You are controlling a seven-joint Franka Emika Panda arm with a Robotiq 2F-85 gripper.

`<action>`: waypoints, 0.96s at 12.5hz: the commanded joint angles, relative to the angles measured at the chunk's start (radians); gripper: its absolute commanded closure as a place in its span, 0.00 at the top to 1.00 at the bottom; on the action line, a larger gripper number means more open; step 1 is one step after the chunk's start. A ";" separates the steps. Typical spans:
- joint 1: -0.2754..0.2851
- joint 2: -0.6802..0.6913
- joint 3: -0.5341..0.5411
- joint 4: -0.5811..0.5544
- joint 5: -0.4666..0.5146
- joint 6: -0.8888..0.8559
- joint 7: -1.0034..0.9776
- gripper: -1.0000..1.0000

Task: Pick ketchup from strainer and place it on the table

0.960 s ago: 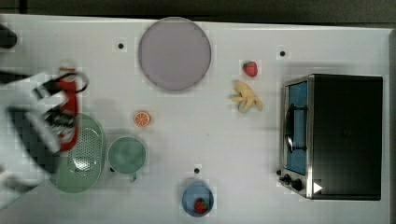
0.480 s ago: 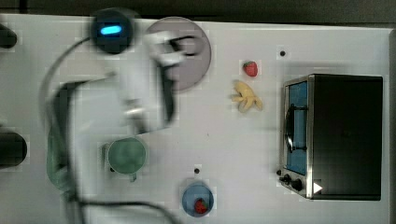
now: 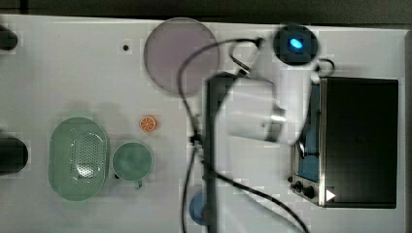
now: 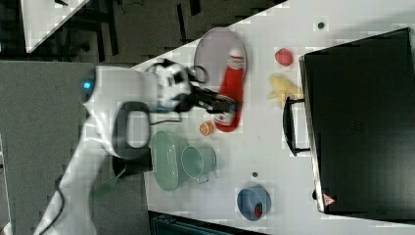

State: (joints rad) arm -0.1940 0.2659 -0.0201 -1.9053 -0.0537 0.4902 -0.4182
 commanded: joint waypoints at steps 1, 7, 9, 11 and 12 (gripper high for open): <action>0.044 -0.012 0.032 -0.123 0.007 0.071 -0.083 0.61; 0.049 0.019 0.076 -0.331 0.008 0.329 -0.059 0.61; 0.051 0.053 0.088 -0.342 0.008 0.371 -0.058 0.74; 0.052 0.054 0.095 -0.337 0.008 0.374 -0.058 0.96; 0.051 0.036 0.095 -0.333 0.008 0.370 -0.058 1.00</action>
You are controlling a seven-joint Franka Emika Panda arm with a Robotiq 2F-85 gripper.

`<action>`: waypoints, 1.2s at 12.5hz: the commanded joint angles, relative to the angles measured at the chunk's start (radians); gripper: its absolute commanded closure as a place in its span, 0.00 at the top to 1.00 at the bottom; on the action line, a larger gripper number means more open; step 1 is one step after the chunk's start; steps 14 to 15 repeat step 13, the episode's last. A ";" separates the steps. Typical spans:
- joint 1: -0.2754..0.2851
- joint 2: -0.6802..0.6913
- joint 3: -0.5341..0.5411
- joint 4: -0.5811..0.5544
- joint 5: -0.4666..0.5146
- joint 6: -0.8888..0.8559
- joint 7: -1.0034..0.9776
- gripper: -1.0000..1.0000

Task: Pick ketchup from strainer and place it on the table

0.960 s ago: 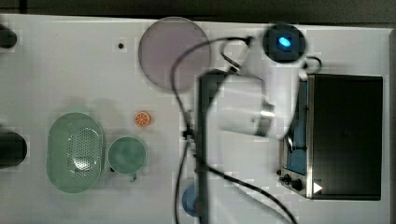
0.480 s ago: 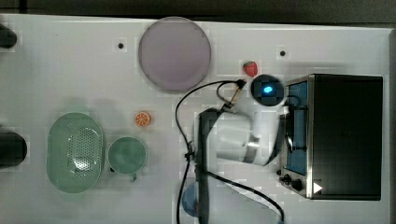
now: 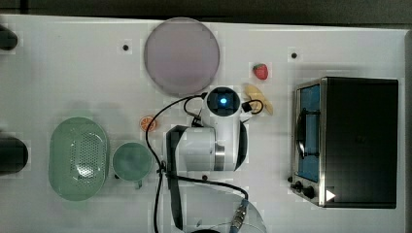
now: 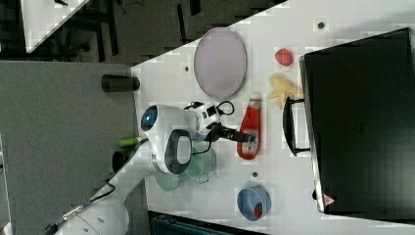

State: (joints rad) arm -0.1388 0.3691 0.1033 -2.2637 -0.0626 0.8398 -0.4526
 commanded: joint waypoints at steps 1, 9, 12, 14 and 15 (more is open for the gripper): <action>-0.004 -0.093 -0.031 0.036 0.017 0.019 -0.024 1.00; -0.005 -0.220 -0.040 0.420 0.017 -0.336 0.246 1.00; -0.005 -0.220 -0.034 0.583 0.017 -0.571 0.323 1.00; -0.004 -0.221 -0.031 0.628 0.017 -0.638 0.323 1.00; -0.004 -0.221 -0.031 0.628 0.017 -0.638 0.323 1.00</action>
